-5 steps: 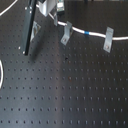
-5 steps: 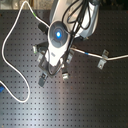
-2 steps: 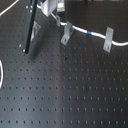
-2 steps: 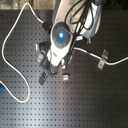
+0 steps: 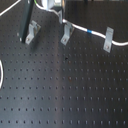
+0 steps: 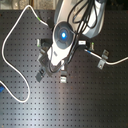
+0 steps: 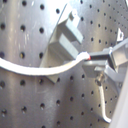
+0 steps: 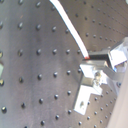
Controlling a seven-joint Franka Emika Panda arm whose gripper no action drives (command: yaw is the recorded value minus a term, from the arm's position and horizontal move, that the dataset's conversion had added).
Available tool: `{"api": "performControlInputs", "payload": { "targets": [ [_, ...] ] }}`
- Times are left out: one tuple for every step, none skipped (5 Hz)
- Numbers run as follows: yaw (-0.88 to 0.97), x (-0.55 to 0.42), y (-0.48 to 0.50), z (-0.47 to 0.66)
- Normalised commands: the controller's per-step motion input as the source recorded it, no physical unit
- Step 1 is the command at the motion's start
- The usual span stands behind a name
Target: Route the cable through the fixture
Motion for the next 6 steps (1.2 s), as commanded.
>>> {"api": "performControlInputs", "payload": {
  "targets": [
    [0.39,0.051,-0.171,-0.56],
    [0.46,0.181,-0.231,-0.4],
    [0.51,0.15,-0.244,-0.15],
    [0.47,0.137,-0.298,-0.01],
    [0.41,0.15,-0.341,0.09],
    [0.41,0.246,-0.29,0.31]
  ]
}}
